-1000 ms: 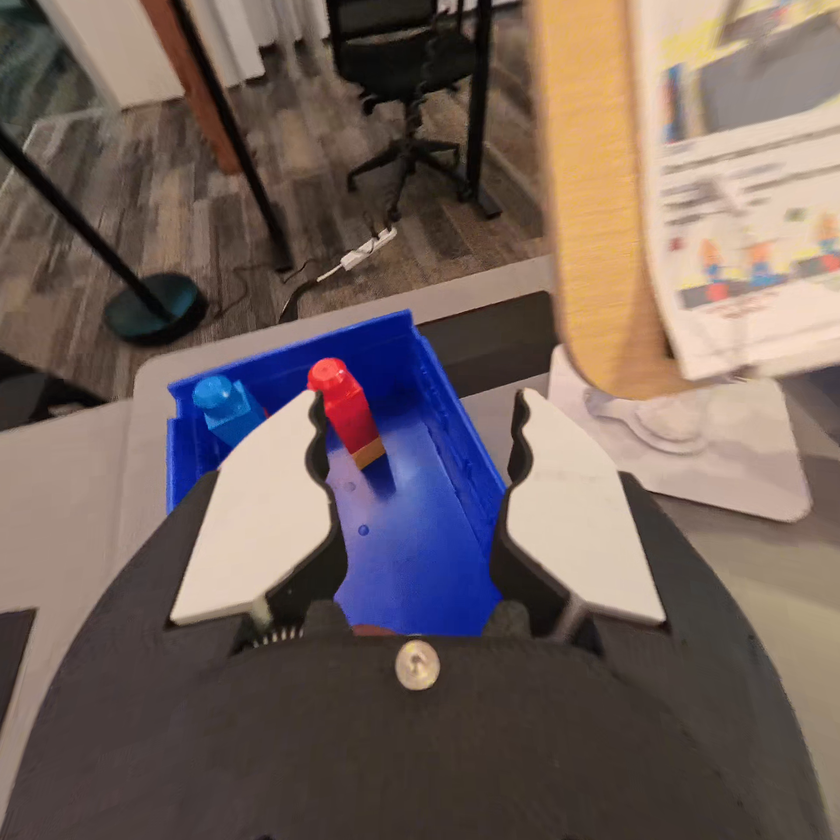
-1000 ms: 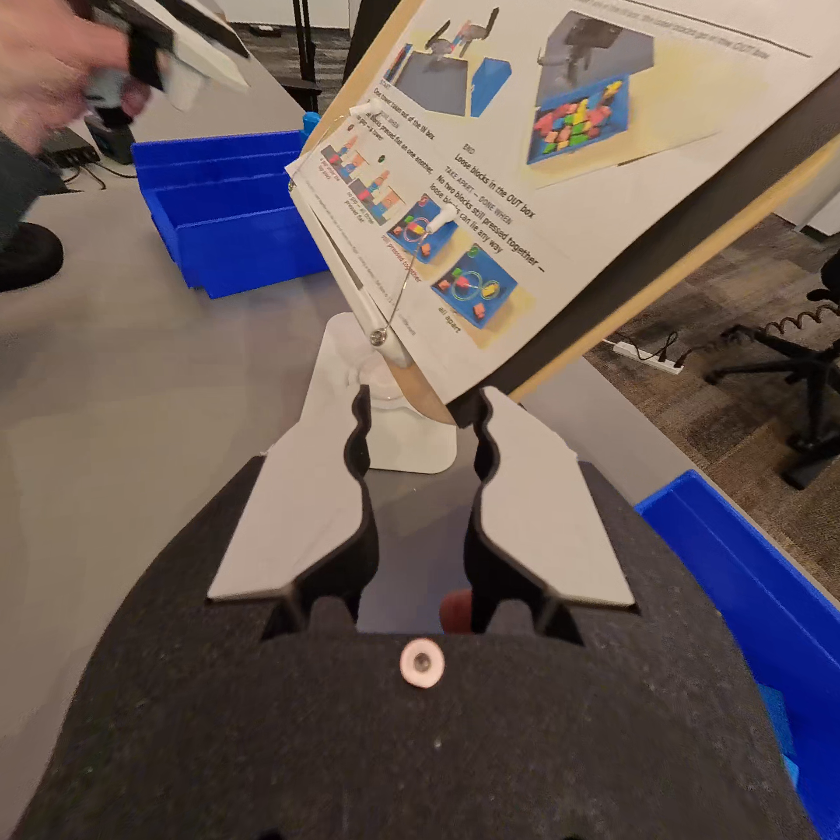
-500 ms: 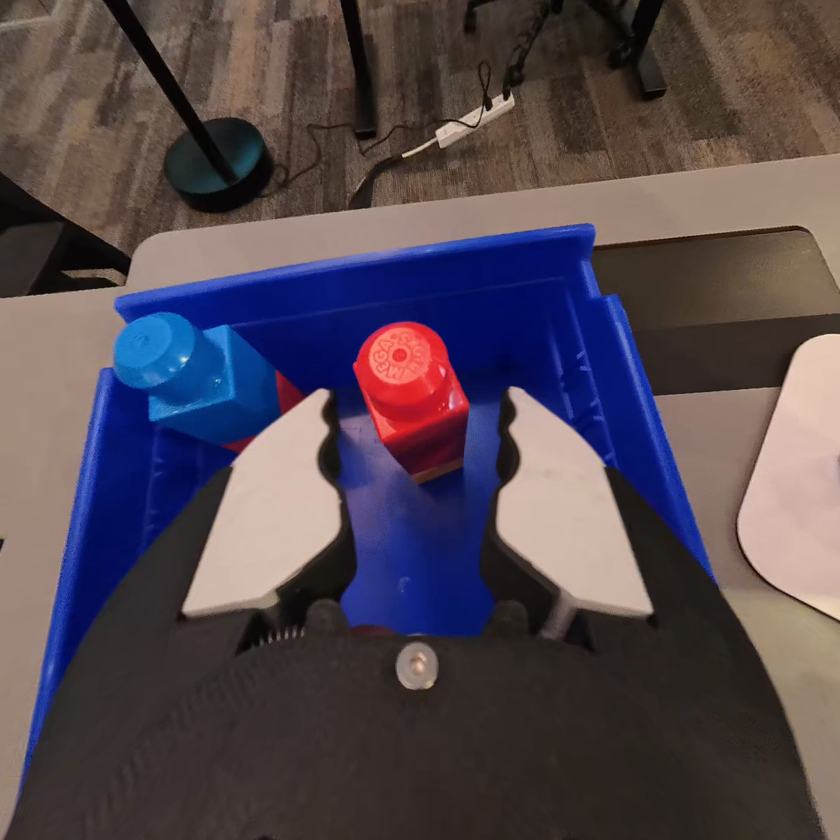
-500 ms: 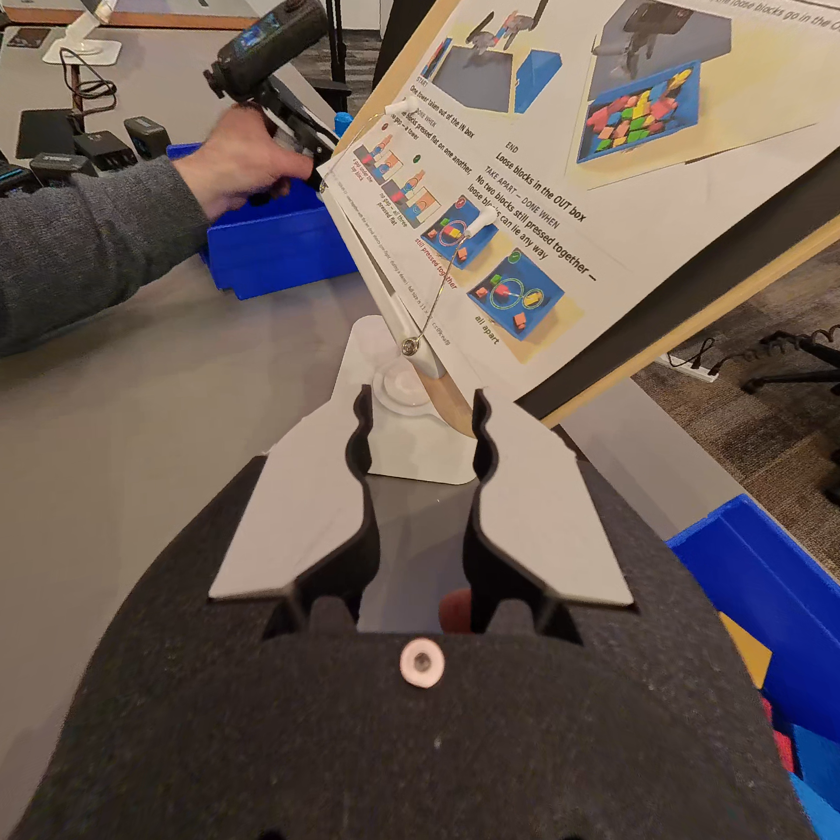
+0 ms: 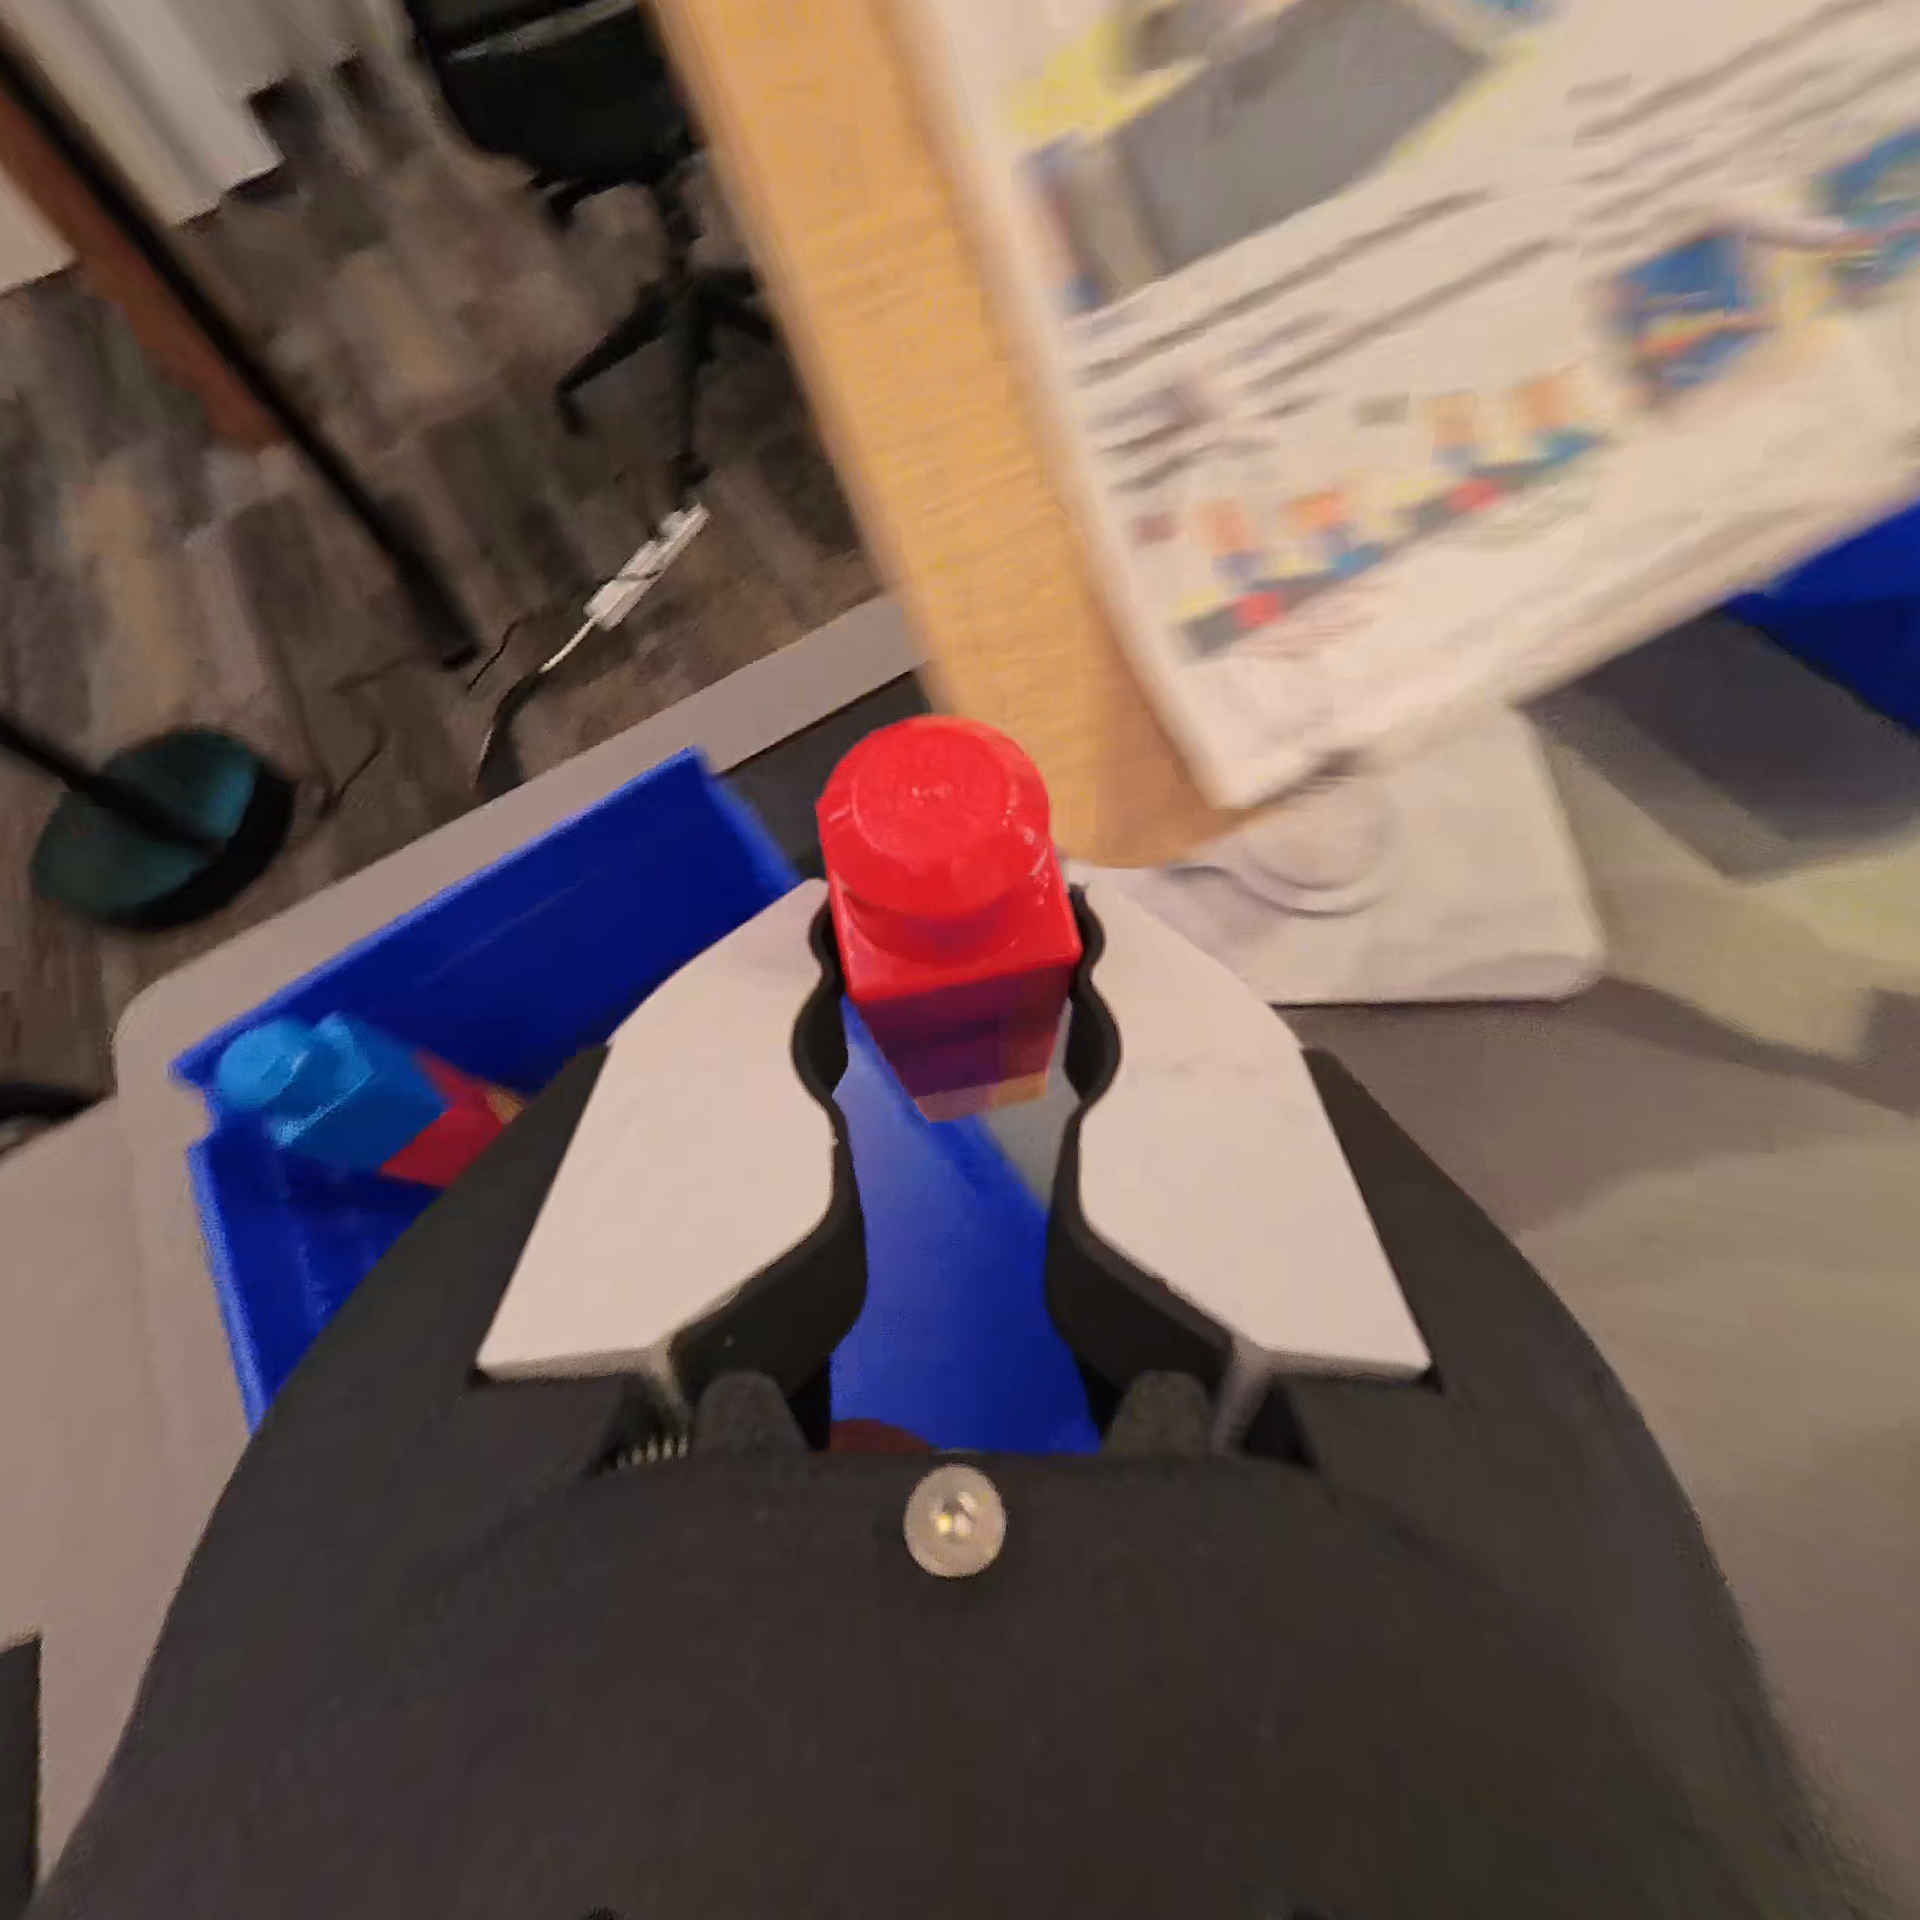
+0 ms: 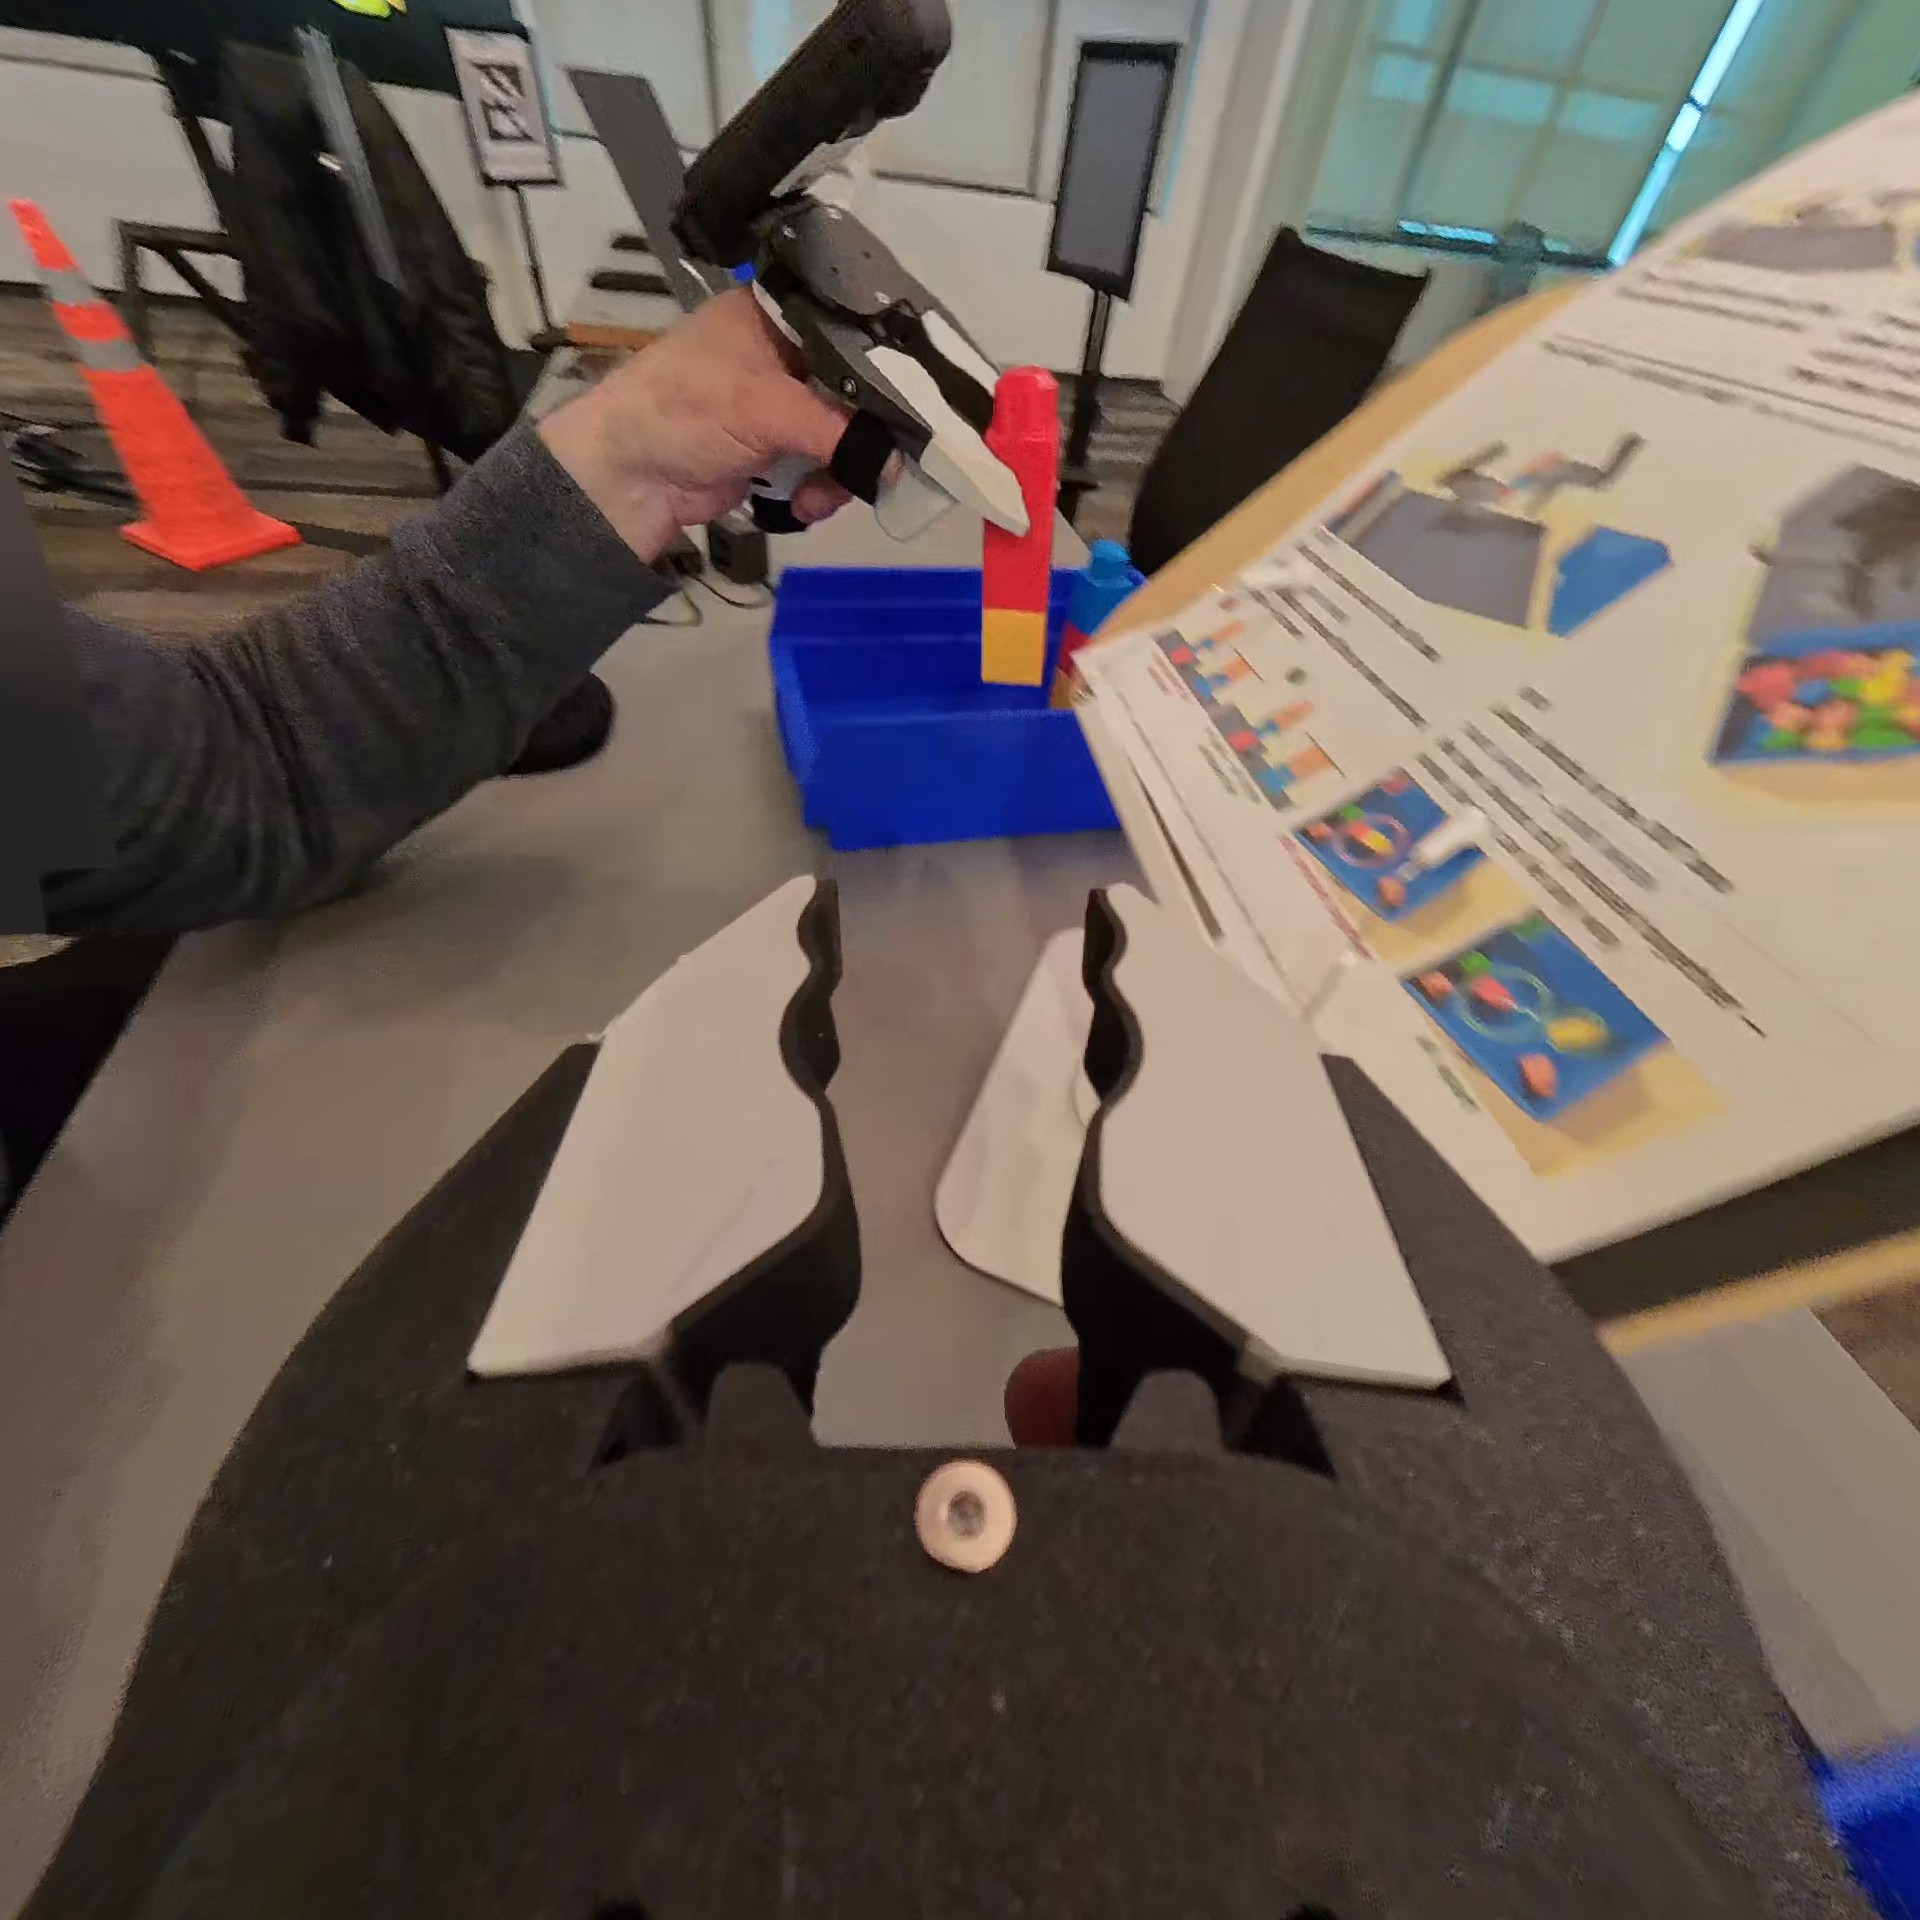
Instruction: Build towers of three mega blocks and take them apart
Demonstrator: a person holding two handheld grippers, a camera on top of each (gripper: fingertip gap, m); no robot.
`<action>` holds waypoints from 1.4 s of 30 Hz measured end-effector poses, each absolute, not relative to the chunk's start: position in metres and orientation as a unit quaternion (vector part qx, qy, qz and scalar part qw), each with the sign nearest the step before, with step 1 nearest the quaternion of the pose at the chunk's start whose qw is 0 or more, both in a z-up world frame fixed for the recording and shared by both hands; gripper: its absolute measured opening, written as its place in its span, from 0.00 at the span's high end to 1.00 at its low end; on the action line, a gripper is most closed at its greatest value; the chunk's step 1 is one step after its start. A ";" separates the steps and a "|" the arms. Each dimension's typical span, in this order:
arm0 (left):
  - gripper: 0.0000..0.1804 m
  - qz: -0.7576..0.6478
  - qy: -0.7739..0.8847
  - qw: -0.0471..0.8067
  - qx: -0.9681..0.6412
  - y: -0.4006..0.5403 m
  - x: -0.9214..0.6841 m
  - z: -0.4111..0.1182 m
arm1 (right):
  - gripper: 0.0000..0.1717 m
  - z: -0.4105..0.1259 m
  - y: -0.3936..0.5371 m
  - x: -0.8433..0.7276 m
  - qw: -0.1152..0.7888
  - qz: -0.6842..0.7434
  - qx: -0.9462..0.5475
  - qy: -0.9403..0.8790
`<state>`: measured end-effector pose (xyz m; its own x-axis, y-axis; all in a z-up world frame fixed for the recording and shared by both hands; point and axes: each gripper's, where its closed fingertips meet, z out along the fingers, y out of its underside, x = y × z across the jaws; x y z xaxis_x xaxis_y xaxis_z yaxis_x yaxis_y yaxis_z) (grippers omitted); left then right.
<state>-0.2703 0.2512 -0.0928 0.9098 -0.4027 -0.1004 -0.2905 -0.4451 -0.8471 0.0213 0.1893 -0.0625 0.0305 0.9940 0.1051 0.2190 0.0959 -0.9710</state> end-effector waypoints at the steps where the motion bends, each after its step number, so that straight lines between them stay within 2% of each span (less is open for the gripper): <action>1: 0.78 -0.068 0.247 0.477 -0.840 0.237 -0.246 -0.085 | 0.74 -0.060 0.181 0.016 0.475 0.419 -0.524 -0.570; 4: 0.79 -0.106 0.368 0.456 -0.803 0.201 -0.165 -0.072 | 0.73 -0.055 0.161 0.003 0.469 0.451 -0.496 -0.575; 8: 0.79 -0.165 0.503 0.403 -0.746 0.162 -0.068 -0.087 | 0.71 -0.055 0.149 -0.007 0.468 0.465 -0.482 -0.577; 13: 0.79 -0.215 0.580 0.362 -0.697 0.141 -0.002 -0.098 | 0.72 -0.064 0.144 -0.009 0.455 0.465 -0.470 -0.597; 17: 0.79 -0.225 0.593 0.355 -0.687 0.141 0.012 -0.099 | 0.75 -0.070 0.141 -0.006 0.424 0.480 -0.468 -0.608; 22: 0.78 -0.234 0.578 0.375 -0.686 0.147 0.012 -0.094 | 0.79 -0.060 0.145 -0.003 0.443 0.489 -0.462 -0.592; 28: 0.69 -0.252 0.577 0.354 -0.692 0.148 0.010 -0.104 | 0.80 -0.040 0.156 0.007 0.472 0.527 -0.454 -0.541; 30: 0.70 -0.263 0.575 0.348 -0.692 0.151 0.017 -0.109 | 0.80 -0.035 0.157 0.008 0.483 0.534 -0.448 -0.530; 31: 0.77 -0.261 0.575 0.349 -0.693 0.154 0.019 -0.111 | 0.79 -0.035 0.157 0.008 0.481 0.536 -0.448 -0.530; 32: 0.79 -0.267 0.573 0.349 -0.692 0.155 0.021 -0.112 | 0.79 -0.036 0.158 0.009 0.482 0.534 -0.448 -0.531; 36: 0.80 -0.274 0.568 0.345 -0.695 0.158 0.022 -0.115 | 0.79 -0.040 0.158 0.011 0.473 0.522 -0.457 -0.542; 38: 0.80 -0.265 0.571 0.344 -0.697 0.159 0.024 -0.117 | 0.75 -0.045 0.156 0.011 0.457 0.516 -0.463 -0.557; 39: 0.80 -0.266 0.577 0.336 -0.695 0.156 0.025 -0.120 | 0.79 -0.047 0.156 0.012 0.457 0.509 -0.462 -0.565; 42: 0.80 -0.262 0.574 0.335 -0.700 0.156 0.026 -0.121 | 0.79 -0.046 0.156 0.013 0.466 0.489 -0.460 -0.576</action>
<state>0.0263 0.1563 -0.1214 0.2049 -0.9786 -0.0178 -0.6281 -0.1175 -0.7692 0.0132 0.1559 -0.0465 -0.1425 0.9860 0.0868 0.0755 0.0983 -0.9923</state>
